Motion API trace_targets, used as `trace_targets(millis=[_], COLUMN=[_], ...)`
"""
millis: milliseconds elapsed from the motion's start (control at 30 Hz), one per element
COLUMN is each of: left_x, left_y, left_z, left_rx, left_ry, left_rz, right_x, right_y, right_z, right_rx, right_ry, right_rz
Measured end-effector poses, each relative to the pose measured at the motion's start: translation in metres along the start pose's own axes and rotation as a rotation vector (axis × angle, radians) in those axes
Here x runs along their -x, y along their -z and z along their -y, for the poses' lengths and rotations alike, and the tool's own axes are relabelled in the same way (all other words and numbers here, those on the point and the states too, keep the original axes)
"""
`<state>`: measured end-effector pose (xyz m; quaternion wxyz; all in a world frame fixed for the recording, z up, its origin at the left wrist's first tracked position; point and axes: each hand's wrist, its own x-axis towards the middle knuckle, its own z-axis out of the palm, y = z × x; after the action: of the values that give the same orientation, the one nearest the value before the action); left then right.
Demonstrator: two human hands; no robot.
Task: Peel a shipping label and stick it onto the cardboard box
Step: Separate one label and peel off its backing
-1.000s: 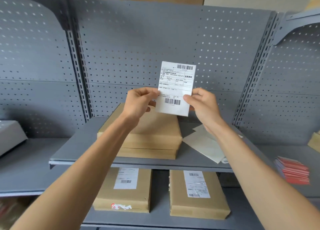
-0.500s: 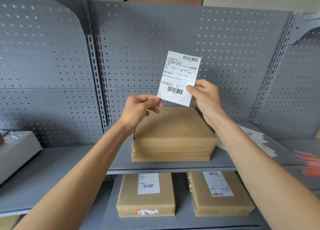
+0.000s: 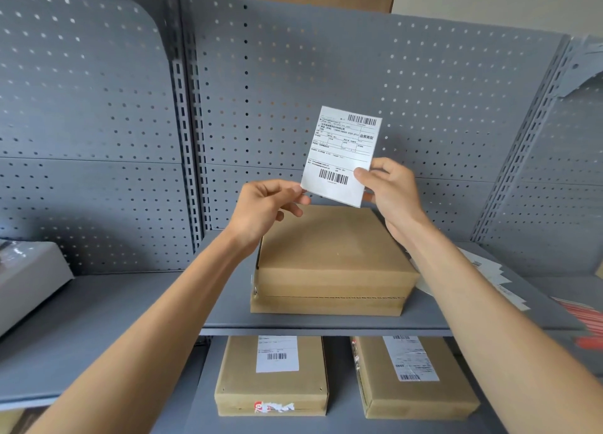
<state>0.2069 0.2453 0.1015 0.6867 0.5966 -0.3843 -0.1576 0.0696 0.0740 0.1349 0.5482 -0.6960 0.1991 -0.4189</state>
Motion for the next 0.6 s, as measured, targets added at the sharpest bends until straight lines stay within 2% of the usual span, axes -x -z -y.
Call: trace_targets(millis=[167, 367, 600], left_x=[-0.001, -0.001, -0.002], left_y=[-0.005, -0.010, -0.014], left_z=[0.001, 0.001, 0.004], left_rx=[-0.001, 0.018, 0.012], left_ry=[-0.011, -0.033, -0.043], left_rz=[0.011, -0.005, -0.047], right_x=[-0.002, -0.001, -0.002], right_y=[0.004, 0.003, 0.001], right_z=[-0.003, -0.006, -0.008], right_rx=[-0.006, 0.049, 0.104], right_ry=[-0.017, -0.014, -0.033], right_rz=[0.016, 0.108, 0.109])
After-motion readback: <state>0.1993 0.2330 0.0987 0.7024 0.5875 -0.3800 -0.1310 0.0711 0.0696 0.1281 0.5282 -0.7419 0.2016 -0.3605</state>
